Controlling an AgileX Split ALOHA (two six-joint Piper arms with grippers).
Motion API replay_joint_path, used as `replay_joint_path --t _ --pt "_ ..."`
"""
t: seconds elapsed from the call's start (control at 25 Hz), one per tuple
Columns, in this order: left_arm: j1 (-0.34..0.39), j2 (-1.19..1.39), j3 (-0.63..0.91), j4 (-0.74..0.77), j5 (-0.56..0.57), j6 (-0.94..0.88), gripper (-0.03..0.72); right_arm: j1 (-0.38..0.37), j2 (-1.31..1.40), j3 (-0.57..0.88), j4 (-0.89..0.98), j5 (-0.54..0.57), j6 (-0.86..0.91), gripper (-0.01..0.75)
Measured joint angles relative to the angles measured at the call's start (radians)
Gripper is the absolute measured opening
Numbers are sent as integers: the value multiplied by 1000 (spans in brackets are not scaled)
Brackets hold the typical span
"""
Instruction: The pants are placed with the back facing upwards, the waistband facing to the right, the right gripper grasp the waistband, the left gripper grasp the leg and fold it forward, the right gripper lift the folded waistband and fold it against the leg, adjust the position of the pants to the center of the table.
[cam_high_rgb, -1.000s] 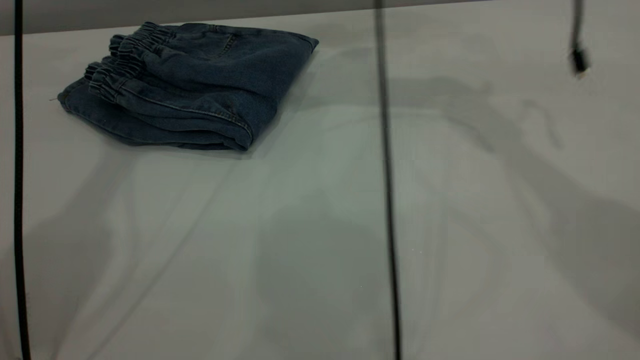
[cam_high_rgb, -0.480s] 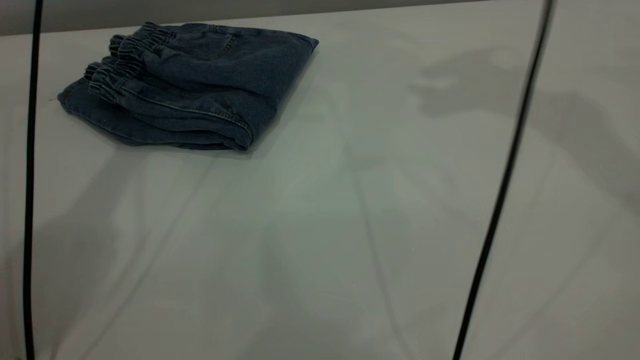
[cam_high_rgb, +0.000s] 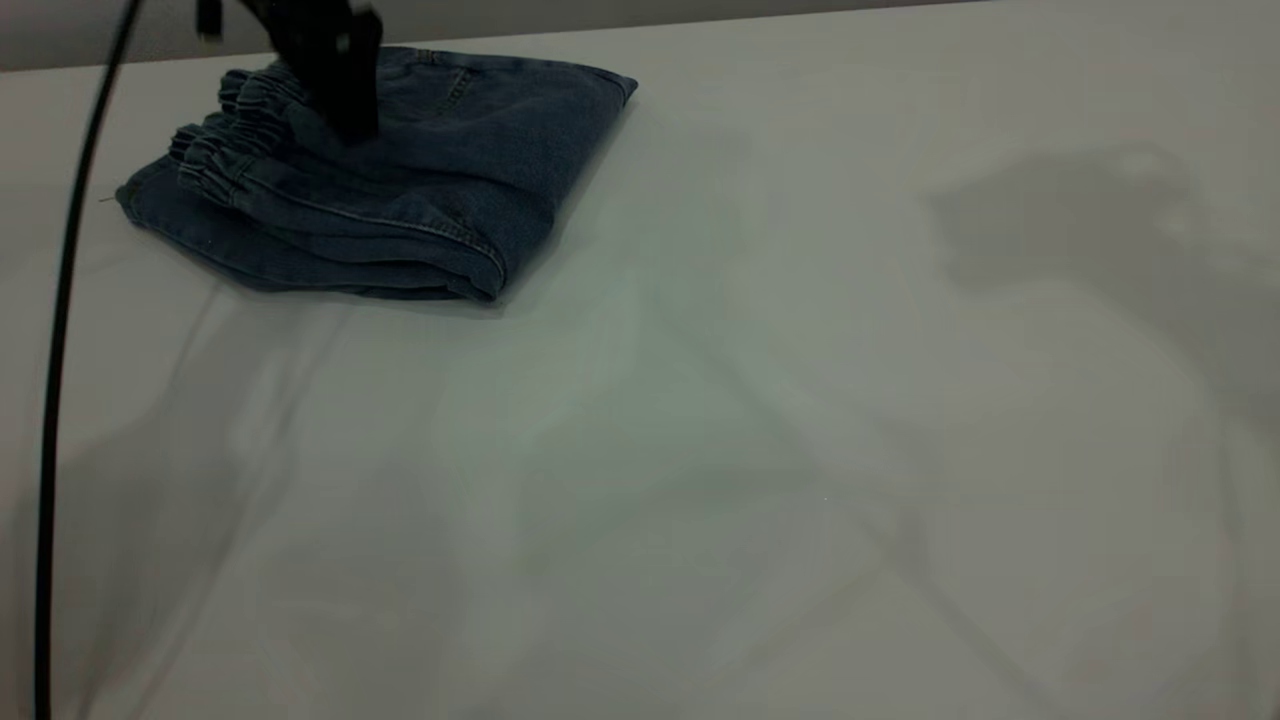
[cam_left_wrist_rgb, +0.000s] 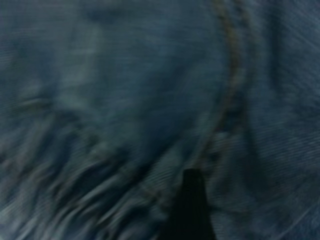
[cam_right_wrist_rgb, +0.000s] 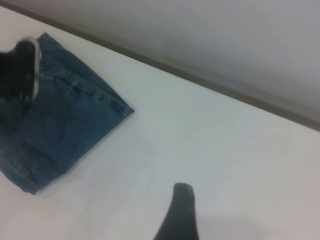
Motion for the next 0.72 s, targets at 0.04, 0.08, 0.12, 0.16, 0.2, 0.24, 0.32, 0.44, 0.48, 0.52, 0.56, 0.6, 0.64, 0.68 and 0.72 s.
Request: replay_joint_path --t 0.04,0.08,0.12,0.16,0.2,0.24,0.32,0.44,0.48,0.52,0.56,0.6,0.64,0.68,0.72 --pt "0 12 7 1 1 16 581 0 1 0 0 0 0 570" --pt "0 22 7 1 1 28 581 0 1 0 0 0 0 570" --pt "0 35 7 4 0 35 581 0 1 0 0 -2 1 570" --pt "0 47 7 13 -1 40 581 0 1 0 1 -3 1 570" --pt "0 59 7 13 -1 49 581 0 1 0 1 -4 1 570" --pt "-1 71 7 13 -2 52 581 0 2 0 1 -4 1 570" --pt "-2 93 6 13 -6 43 581 0 2 0 3 -4 1 570" --pt "-8 99 4 -33 -5 -7 581 0 2 0 2 -6 1 570" --pt "-11 99 4 -65 -1 -30 580 0 2 0 2 -6 1 570" --pt "-17 99 4 -100 7 -52 577 0 2 0 3 -6 1 570" --pt "-28 100 4 -128 8 -76 572 0 2 0 3 -6 1 570" --pt "-38 101 4 -158 10 -96 564 0 2 0 3 -6 1 570" --pt "-51 101 4 -179 10 -125 554 0 2 0 3 -6 1 570" --pt "-66 102 5 -191 10 -158 545 0 2 0 3 -6 1 570" --pt "-82 103 5 -198 10 -196 535 0 2 0 1 -6 1 570"
